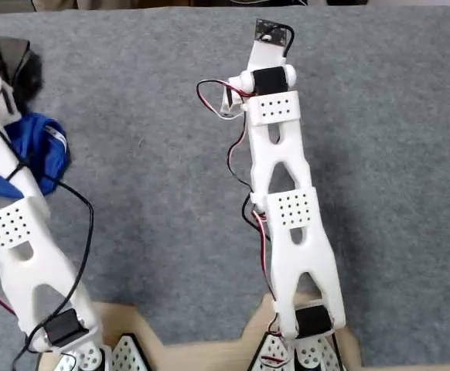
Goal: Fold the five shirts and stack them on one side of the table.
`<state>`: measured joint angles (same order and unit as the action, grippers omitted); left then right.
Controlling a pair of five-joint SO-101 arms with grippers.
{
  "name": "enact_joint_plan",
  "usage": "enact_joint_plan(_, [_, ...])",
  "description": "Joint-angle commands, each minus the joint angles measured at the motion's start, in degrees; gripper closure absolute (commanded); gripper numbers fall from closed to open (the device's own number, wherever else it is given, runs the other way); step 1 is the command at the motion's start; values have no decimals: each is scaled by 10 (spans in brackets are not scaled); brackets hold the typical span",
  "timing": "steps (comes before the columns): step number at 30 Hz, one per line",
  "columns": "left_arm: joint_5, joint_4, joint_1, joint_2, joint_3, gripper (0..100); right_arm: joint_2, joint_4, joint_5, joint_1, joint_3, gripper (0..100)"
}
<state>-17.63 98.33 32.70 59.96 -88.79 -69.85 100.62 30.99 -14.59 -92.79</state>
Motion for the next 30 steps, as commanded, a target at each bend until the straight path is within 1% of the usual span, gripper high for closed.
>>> enact_joint_plan(1, [-5,-36,26,29,-32,636,51,6,4,-3,-25,991])
enact_joint_plan(8, [-5,-104,52,96,-47,636,51,7,4,-6,-26,991])
enact_joint_plan(10, [-3,-109,49,112,-50,637,51,7,4,-6,-26,991])
enact_joint_plan(12, [-4,-107,45,119,-51,663,51,7,4,-6,-26,991])
enact_joint_plan(14, [-4,-106,41,122,-51,740,51,7,4,-6,-26,991])
enact_joint_plan(18, [-4,-105,35,123,-52,980,51,7,4,-6,-26,991])
enact_joint_plan(19, [-2,-105,32,123,-56,984,51,7,4,-6,-26,991])
enact_joint_plan(20, [-2,-97,30,123,-66,960,51,7,4,-6,-26,991])
enact_joint_plan(22, [-2,-67,20,121,-74,981,51,7,4,-6,-26,991])
enact_joint_plan(25, [-4,-10,-11,90,-71,981,51,7,4,-6,-26,991])
enact_joint_plan(30, [-2,24,-57,38,-71,981,51,7,4,-5,-26,991])
